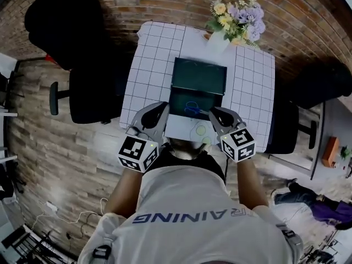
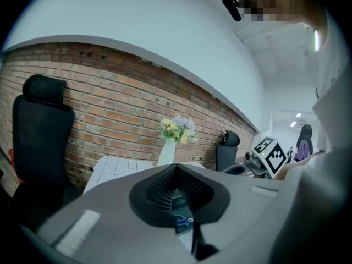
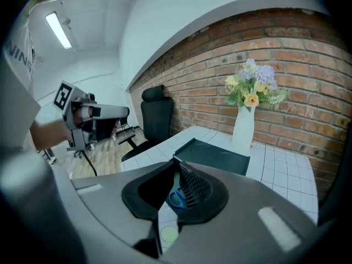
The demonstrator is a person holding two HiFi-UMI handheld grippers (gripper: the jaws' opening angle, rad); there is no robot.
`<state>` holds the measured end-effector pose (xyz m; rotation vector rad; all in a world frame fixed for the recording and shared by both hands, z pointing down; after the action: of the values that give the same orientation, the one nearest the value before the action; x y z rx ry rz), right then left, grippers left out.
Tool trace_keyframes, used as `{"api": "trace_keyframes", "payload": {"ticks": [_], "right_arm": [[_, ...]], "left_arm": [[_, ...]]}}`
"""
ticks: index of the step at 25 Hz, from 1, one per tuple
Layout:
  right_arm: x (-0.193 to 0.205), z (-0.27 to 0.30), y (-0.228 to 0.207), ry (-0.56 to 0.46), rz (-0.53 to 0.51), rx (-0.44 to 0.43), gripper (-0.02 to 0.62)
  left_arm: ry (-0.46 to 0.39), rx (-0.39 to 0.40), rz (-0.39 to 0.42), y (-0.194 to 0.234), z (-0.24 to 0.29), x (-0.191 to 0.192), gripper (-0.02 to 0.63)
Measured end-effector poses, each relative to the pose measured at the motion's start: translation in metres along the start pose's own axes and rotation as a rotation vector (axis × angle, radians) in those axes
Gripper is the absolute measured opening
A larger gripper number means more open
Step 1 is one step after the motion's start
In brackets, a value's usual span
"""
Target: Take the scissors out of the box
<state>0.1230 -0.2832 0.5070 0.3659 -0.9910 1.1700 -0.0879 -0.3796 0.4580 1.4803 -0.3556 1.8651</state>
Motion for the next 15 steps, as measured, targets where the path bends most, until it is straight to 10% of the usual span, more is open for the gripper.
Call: {"api": "trace_keyframes", "payload": {"ticks": [15], "right_arm": [[0.057, 0.146, -0.027, 0.696, -0.234, -0.300, 0.140]], "left_arm": [[0.091, -0.126, -0.112, 0.041, -0.017, 0.046, 0.003]]}}
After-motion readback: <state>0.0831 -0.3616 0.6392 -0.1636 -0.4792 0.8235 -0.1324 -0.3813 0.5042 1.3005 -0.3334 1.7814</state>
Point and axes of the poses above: the fingertips, and each gripper's own axes: z forward along the fingers, y to its left, x out of its underside, the point moved 7 cm from there along -z, backward along the fingers, and after that the axes turned 12 degrees about -x, right-handed, at the moved point
